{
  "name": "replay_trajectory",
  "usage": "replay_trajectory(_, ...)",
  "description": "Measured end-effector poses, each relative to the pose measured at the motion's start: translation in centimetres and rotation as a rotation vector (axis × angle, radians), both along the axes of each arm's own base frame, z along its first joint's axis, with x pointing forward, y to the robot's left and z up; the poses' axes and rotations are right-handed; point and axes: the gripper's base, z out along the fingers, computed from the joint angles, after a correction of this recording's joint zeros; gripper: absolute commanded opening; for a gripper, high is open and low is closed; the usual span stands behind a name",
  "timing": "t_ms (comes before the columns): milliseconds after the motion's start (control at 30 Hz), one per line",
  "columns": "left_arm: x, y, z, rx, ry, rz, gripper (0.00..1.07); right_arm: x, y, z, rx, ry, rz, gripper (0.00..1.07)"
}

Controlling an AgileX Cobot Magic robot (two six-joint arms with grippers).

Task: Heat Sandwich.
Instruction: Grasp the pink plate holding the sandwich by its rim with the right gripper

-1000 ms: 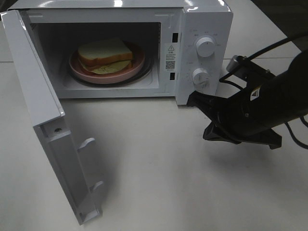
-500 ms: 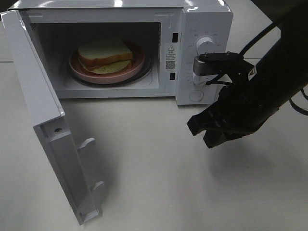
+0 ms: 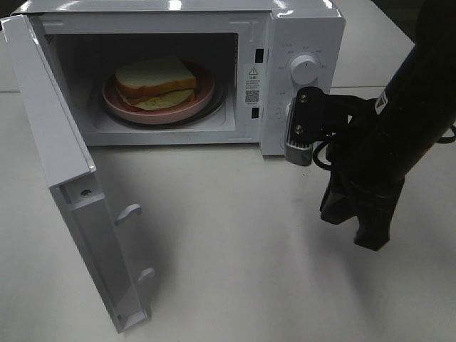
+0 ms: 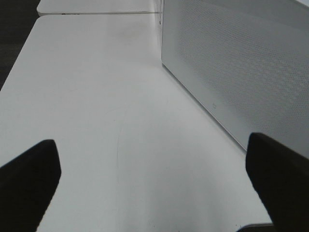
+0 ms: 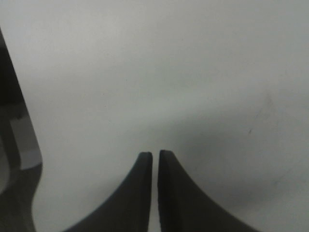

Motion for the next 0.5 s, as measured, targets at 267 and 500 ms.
replay_trajectory(267,0.00,0.00,0.00,0.000,0.000,0.000,1.03,0.14,-0.32,-0.04,-0.066,-0.069,0.313,0.23)
replay_trajectory(500,0.00,0.00,0.00,0.000,0.000,0.000,1.03,0.45,-0.37,-0.01,-0.079,-0.103,0.324,0.75)
